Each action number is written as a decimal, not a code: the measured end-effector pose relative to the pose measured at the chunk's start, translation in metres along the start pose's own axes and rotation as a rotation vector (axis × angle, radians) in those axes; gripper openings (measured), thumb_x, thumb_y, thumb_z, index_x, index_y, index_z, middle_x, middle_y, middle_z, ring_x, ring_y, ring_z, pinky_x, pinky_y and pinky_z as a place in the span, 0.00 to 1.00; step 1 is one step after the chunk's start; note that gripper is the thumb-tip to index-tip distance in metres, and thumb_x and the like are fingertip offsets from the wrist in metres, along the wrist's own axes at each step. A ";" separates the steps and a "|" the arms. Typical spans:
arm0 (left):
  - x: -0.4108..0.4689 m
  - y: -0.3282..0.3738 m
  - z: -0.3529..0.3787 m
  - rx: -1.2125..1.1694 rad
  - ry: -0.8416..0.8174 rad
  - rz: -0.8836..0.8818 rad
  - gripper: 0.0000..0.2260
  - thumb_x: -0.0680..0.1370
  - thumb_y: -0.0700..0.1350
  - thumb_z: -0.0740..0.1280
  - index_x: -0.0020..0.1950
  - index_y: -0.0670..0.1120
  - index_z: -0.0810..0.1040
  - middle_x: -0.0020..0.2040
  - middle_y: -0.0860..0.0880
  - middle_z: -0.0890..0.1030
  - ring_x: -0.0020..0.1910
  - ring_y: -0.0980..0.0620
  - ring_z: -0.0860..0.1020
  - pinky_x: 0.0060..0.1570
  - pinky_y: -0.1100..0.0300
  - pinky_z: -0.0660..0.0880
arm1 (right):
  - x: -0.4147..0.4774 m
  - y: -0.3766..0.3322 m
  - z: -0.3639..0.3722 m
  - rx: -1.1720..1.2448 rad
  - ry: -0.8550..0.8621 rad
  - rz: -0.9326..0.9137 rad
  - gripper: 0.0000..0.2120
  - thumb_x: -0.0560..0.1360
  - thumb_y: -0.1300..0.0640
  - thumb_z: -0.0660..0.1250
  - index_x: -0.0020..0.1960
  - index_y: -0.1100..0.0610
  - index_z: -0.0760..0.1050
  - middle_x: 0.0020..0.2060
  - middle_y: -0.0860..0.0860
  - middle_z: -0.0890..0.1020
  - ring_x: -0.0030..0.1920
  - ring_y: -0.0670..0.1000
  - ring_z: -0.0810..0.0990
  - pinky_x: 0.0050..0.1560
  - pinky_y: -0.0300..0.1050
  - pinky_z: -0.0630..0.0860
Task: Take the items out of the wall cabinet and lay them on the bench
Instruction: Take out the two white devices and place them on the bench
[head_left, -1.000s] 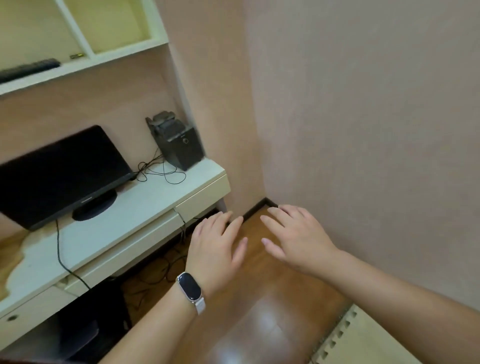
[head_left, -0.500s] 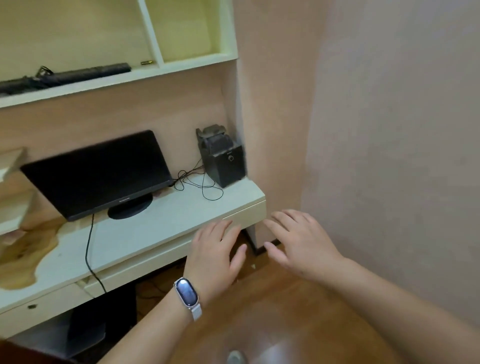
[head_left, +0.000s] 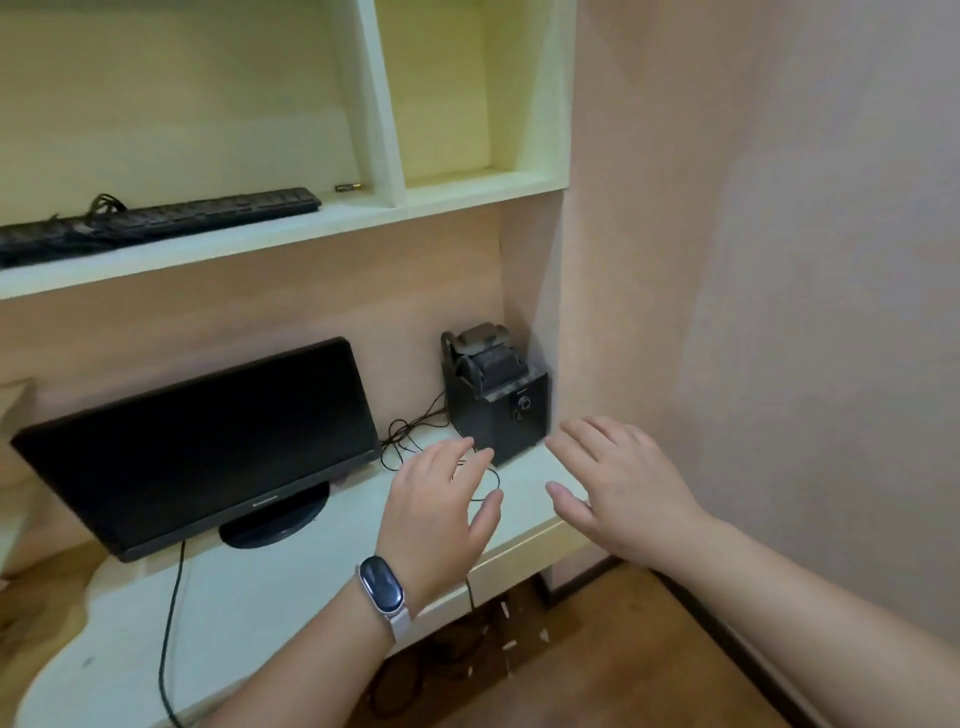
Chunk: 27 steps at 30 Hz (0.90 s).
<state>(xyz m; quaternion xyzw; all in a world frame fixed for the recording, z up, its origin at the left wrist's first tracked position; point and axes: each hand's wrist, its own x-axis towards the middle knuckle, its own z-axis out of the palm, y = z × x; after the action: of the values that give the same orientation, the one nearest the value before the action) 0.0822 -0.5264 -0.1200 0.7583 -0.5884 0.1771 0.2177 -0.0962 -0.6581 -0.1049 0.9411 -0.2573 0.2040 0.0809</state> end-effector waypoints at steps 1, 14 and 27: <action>0.009 -0.009 0.002 0.001 0.003 0.008 0.19 0.76 0.56 0.60 0.63 0.50 0.78 0.61 0.49 0.79 0.61 0.48 0.76 0.58 0.50 0.73 | 0.011 0.000 0.002 -0.011 0.004 0.003 0.24 0.77 0.41 0.55 0.64 0.52 0.76 0.61 0.52 0.80 0.61 0.56 0.77 0.58 0.54 0.75; 0.130 -0.066 0.008 0.050 0.190 0.093 0.17 0.75 0.52 0.66 0.61 0.47 0.79 0.60 0.48 0.79 0.60 0.46 0.75 0.58 0.51 0.70 | 0.153 0.047 0.013 0.010 0.243 -0.079 0.23 0.75 0.43 0.60 0.61 0.56 0.78 0.57 0.53 0.80 0.58 0.58 0.77 0.54 0.50 0.72; 0.300 -0.056 0.004 0.195 0.352 0.059 0.18 0.75 0.53 0.65 0.62 0.46 0.79 0.61 0.46 0.78 0.60 0.44 0.76 0.58 0.49 0.72 | 0.310 0.147 -0.012 0.075 0.339 -0.218 0.25 0.75 0.42 0.57 0.63 0.56 0.77 0.60 0.55 0.80 0.60 0.59 0.77 0.57 0.53 0.74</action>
<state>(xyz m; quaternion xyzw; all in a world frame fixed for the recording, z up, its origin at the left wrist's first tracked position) 0.2099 -0.7615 0.0274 0.7156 -0.5434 0.3692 0.2374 0.0668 -0.9200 0.0450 0.9180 -0.1289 0.3588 0.1097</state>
